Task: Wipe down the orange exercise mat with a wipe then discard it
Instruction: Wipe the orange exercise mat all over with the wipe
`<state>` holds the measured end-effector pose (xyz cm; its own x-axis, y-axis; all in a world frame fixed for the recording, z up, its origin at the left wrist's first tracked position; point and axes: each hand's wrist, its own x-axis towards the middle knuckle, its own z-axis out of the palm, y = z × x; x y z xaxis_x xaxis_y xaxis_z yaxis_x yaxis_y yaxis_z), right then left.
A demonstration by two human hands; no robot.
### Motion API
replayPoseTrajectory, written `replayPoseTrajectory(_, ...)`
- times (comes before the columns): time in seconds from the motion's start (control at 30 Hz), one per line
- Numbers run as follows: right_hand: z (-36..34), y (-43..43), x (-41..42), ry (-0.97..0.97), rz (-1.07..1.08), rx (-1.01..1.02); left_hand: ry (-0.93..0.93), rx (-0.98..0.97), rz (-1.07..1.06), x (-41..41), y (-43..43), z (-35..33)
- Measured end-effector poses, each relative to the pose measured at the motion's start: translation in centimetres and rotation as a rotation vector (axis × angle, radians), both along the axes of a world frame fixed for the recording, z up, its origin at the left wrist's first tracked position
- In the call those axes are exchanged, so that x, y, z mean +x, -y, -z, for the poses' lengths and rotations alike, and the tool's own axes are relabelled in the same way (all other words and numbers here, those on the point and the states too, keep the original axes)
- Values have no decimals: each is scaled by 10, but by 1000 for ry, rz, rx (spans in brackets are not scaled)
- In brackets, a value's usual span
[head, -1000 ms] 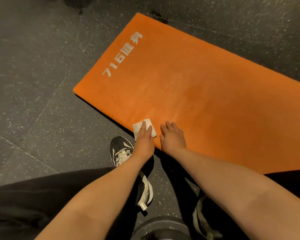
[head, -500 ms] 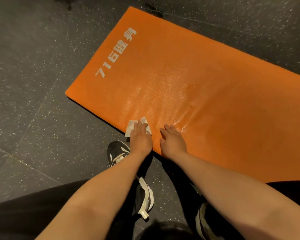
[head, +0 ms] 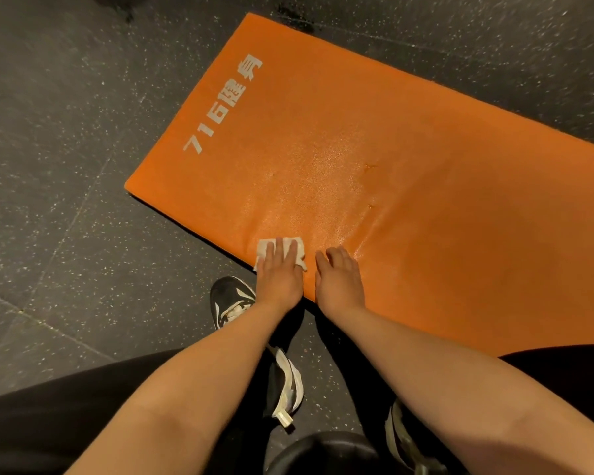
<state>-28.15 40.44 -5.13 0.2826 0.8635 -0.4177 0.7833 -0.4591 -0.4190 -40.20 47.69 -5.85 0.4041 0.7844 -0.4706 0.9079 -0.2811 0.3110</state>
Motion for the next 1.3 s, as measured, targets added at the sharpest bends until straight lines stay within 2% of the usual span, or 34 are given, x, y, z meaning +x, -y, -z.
replayPoseTrajectory(0.2, -11, 4, 4, 13, -6, -59, 58, -30, 183, -5, 18, -6)
replayPoseTrajectory(0.4, -17, 9, 2, 12, -13, -83, -5, -87, -17, 3, 8, -16)
replayPoseTrajectory(0.6, -24, 14, 8, -137, 146, -55, 101, -138, 178, 6, 48, -24)
replayPoseTrajectory(0.8, -29, 18, 6, -78, 25, -118, 35, -115, -7, 3, 25, -26)
replayPoseTrajectory(1.13, -34, 34, 8, -71, 98, -141, 128, -94, 211, 6, 52, -22)
replayPoseTrajectory(1.3, -39, 32, 4, -62, 85, -173, 13, -39, 49, 4, 22, -13)
